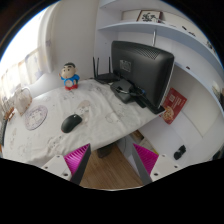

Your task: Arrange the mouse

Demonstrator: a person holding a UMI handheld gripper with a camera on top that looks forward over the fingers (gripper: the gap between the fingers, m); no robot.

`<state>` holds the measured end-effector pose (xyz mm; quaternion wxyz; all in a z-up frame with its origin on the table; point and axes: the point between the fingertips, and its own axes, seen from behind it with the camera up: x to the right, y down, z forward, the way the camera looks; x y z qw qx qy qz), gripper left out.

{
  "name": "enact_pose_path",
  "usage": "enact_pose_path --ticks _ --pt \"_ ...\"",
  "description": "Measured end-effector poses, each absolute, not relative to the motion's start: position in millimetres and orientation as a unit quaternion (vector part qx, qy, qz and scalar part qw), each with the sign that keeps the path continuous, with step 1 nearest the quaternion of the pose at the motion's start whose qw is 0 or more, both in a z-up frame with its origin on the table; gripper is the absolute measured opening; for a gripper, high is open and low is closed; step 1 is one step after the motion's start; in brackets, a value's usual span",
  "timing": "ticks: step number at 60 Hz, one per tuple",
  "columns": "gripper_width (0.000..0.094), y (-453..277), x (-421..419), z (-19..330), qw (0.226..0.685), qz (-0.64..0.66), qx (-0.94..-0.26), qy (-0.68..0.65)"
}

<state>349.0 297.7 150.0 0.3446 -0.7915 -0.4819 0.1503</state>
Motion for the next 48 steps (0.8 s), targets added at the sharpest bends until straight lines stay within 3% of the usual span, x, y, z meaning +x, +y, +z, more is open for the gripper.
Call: enact_pose_path --ticks 27,48 --pt "0.0856 229.0 272.5 107.2 0.336 0.205 -0.723 -0.568" --pt "0.0855 174.8 203.8 51.7 0.348 0.272 -0.648 -0.62"
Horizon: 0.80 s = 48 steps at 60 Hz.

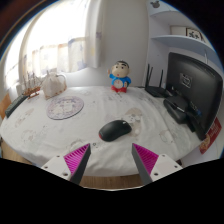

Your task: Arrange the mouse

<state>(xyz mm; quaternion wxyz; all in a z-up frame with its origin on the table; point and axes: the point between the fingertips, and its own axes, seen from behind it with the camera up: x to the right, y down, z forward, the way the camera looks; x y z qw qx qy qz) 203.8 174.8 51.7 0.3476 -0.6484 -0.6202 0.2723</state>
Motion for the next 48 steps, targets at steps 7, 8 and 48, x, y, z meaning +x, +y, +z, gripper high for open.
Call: enact_pose_path --ticks 7,8,48 --pt "0.0856 169.5 174.9 35.2 0.351 0.287 -0.644 -0.616" --pt "0.0856 169.8 170.8 32.0 0.352 0.287 -0.645 -0.615" --pt "0.0858 173.3 25.6 -8.0 0.349 0.273 -0.65 -0.617"
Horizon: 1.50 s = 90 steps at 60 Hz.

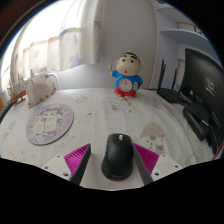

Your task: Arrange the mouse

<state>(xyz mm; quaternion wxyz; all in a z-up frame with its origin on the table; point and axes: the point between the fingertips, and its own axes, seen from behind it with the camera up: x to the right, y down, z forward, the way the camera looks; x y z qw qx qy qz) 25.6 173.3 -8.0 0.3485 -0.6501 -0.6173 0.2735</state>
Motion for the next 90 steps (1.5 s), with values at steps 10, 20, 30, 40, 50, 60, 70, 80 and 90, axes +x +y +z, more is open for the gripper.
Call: enact_pose_path --ticks 10,20,30,40,50,60,70,80,90 --pt "0.0767 172.6 12.1 -12.8 0.341 0.274 -0.654 -0.617" --pt "0.0489 180.0 8.6 -12.9 0.341 0.265 -0.657 -0.617" --pt "0.0473 158.5 -10.3 35.1 0.348 0.282 -0.657 -0.606" --pt "0.047 77.9 -58.2 99.1 0.346 0.336 -0.633 -0.605" --pt "0.0462 -13.2 -92.6 76.9 0.32 0.342 -0.613 -0.637" --pt "0.0467 -59.9 -98.7 14.5 0.297 0.318 -0.612 -0.661" --pt "0.0855 -56.2 -87.8 -0.9 0.286 0.281 -0.632 -0.663" --pt "0.0853 -41.1 -52.0 78.8 0.295 0.265 -0.654 -0.644" --pt "0.0852 -32.9 27.8 150.2 0.285 0.24 -0.681 -0.63"
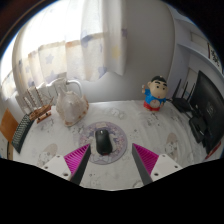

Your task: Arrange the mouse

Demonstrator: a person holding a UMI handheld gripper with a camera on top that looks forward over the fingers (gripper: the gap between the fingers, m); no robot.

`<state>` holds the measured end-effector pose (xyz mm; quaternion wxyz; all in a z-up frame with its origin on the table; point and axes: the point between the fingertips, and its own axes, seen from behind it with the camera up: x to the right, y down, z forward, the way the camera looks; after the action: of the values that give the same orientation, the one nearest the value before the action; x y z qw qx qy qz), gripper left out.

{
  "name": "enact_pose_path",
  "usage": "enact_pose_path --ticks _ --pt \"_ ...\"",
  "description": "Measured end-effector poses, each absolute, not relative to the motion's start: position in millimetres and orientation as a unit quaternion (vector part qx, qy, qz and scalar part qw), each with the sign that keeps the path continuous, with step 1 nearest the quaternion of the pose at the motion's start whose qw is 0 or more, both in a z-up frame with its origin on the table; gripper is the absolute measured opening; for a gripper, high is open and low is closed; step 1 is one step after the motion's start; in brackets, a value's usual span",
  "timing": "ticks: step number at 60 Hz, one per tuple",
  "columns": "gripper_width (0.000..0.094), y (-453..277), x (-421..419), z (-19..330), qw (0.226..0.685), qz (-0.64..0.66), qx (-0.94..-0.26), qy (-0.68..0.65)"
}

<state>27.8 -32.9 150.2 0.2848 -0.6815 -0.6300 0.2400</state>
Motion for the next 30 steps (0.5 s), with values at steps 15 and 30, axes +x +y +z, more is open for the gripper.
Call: enact_pose_path --ticks 15,30 --pt "0.0854 -22.5 100.3 185.8 0.29 0.221 -0.683 -0.634" --pt "0.0854 -0.1 106.7 190.9 0.304 0.213 -0.683 -0.629"
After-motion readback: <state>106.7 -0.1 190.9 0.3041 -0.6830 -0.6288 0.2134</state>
